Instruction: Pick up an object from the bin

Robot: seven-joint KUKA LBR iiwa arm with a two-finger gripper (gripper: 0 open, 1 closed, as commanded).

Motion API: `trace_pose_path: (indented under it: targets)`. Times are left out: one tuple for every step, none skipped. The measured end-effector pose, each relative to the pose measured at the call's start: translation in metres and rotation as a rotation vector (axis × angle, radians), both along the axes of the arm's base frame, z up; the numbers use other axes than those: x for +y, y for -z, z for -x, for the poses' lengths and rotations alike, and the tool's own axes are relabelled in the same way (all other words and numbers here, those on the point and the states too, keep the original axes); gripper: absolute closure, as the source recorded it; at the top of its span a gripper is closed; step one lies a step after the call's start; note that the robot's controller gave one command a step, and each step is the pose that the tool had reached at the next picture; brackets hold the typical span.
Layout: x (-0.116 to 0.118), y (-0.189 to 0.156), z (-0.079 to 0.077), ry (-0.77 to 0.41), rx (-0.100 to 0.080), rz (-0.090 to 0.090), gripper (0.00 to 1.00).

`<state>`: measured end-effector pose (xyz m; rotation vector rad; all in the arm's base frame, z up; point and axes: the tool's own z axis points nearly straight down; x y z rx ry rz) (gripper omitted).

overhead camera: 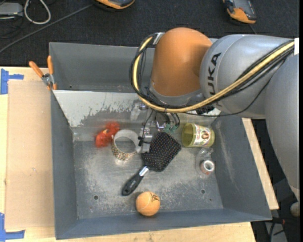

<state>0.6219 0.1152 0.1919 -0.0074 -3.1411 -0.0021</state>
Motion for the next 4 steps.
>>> trace_pose_path:
  targets:
    - [0.000, 0.000, 0.000, 0.000, 0.000, 0.000, 0.00]
    - [-0.014, 0.045, 0.007, -0.044, 0.001, 0.000, 0.00]
    - [-0.026, 0.052, 0.008, -0.082, -0.004, -0.001, 0.00]
    - [-0.061, 0.080, 0.009, 0.037, -0.006, -0.004, 0.00]
